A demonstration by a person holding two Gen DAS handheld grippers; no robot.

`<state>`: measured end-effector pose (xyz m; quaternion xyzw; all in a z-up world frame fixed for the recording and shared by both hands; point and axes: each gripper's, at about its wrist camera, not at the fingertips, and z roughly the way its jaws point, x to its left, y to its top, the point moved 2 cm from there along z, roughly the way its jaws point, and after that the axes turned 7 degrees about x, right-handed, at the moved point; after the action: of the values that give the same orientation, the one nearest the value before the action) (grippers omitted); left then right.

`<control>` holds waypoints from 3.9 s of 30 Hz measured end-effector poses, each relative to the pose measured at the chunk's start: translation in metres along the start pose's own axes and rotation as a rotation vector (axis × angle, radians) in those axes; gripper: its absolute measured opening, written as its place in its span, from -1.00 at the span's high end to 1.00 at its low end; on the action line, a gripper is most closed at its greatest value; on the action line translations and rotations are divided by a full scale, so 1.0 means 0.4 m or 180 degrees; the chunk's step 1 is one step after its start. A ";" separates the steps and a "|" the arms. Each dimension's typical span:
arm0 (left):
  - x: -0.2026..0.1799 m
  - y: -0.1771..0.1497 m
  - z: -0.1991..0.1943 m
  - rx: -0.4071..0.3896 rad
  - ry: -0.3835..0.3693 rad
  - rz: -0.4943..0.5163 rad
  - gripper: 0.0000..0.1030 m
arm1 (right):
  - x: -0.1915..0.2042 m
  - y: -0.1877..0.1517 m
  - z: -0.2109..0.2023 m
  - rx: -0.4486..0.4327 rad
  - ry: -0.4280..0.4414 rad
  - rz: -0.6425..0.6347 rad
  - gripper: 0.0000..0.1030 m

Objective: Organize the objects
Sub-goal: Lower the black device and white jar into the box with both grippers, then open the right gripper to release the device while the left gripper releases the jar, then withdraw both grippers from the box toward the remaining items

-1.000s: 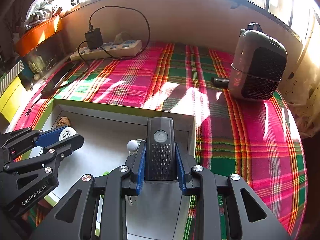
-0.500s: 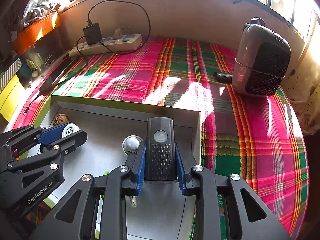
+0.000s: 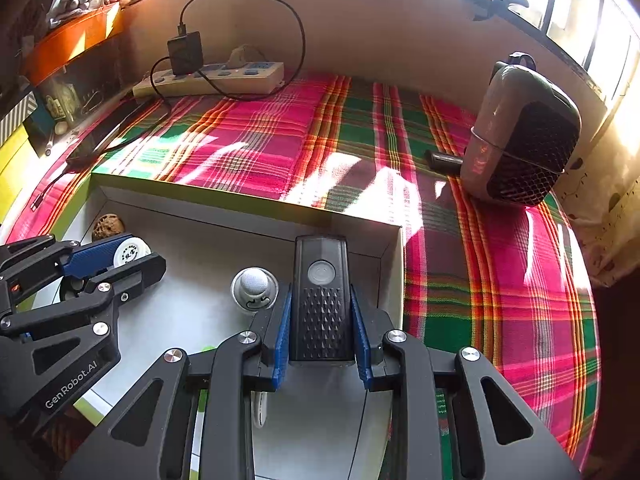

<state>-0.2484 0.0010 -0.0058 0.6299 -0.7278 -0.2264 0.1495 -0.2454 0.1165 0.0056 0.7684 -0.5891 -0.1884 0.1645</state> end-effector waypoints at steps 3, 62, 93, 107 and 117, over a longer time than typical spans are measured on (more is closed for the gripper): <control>-0.001 0.000 0.000 -0.0002 0.0003 0.0005 0.50 | 0.002 -0.001 0.003 0.0005 0.0022 0.0000 0.45; -0.037 -0.063 -0.164 -0.0562 0.0894 0.0252 0.48 | -0.019 -0.077 -0.138 -0.0402 0.0129 0.0284 0.34; -0.092 -0.199 -0.323 -0.1316 0.2027 0.0667 0.49 | -0.008 -0.229 -0.240 -0.0552 0.0176 0.0447 0.34; 0.006 -0.264 -0.316 -0.0962 0.1248 0.0301 0.49 | -0.006 -0.280 -0.241 -0.0510 0.0255 0.0475 0.33; 0.078 -0.309 -0.278 -0.0558 0.0370 -0.0100 0.49 | -0.020 -0.310 -0.218 -0.0396 0.0354 0.0520 0.33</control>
<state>-0.0925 -0.0584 0.0227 0.6378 -0.6853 -0.2545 0.2424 -0.1005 0.1580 0.0240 0.7154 -0.6268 -0.1677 0.2592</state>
